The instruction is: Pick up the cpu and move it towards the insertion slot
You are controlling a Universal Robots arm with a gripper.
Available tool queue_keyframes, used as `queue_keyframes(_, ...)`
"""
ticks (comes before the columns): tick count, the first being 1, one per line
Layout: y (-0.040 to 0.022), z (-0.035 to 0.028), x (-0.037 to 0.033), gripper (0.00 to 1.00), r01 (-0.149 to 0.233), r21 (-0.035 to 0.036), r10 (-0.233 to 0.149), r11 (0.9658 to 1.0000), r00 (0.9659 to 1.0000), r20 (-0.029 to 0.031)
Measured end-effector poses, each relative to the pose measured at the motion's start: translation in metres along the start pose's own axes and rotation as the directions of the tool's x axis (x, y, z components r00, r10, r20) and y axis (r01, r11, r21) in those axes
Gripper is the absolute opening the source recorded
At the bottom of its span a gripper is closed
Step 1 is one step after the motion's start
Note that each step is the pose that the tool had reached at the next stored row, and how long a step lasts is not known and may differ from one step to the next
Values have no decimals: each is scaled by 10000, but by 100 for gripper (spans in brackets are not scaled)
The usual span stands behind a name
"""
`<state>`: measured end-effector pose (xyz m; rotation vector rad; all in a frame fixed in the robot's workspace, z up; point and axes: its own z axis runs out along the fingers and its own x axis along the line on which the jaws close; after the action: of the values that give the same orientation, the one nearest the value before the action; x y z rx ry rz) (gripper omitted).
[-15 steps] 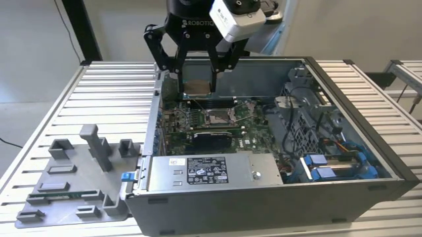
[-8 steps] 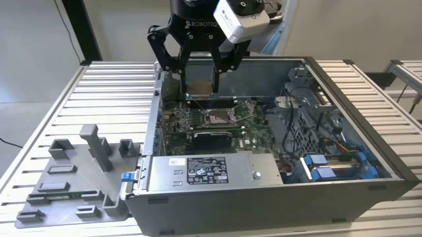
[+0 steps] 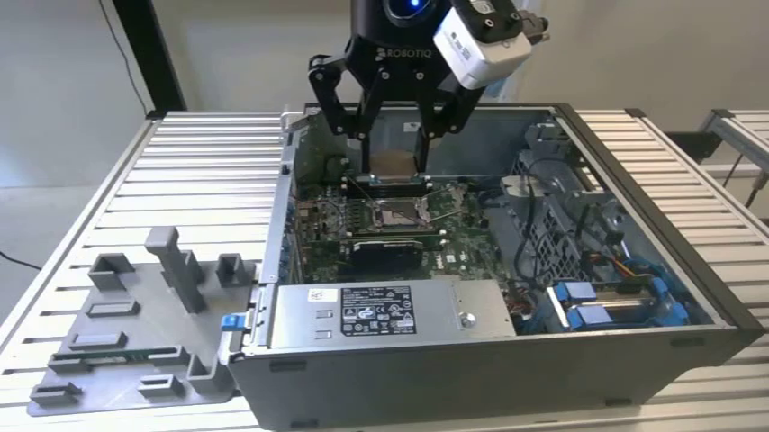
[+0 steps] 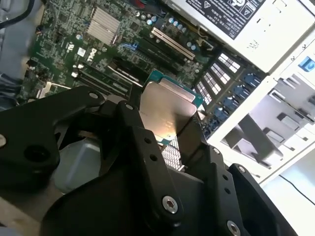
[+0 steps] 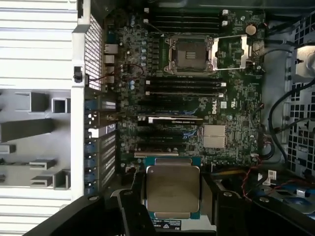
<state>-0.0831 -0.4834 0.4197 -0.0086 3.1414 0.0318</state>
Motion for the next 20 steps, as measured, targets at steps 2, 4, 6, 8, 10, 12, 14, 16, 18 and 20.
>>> queue_keyframes(2, 21, 25, -57, 0, -22, 0, 22, 10000, 10000, 0)
queue_keyframes(4, 39, 50, -98, 0, -63, 0, 63, 10000, 10000, 1)
queue_keyframes(6, 54, 74, -136, 0, -115, 0, 115, 9999, 9999, 2)
queue_keyframes(8, 71, 98, -173, 0, -161, 0, 161, 9999, 9999, 3)
queue_keyframes(10, 90, 121, -209, 0, -202, 0, 202, 9998, 9998, 4)
queue_keyframes(12, 111, 143, -245, 0, -243, 0, 243, 9997, 9997, 5)
queue_keyframes(14, 131, 161, -277, 0, -281, 1, 281, 9996, 9996, 5)
queue_keyframes(16, 143, 176, -303, 0, -314, 0, 314, 9995, 9995, 6)
queue_keyframes(18, 148, 188, -324, 0, -338, -1, 338, 9994, 9994, 7)
queue_keyframes(20, 148, 192, -336, 0, -343, -1, 343, 9994, 9994, 7)
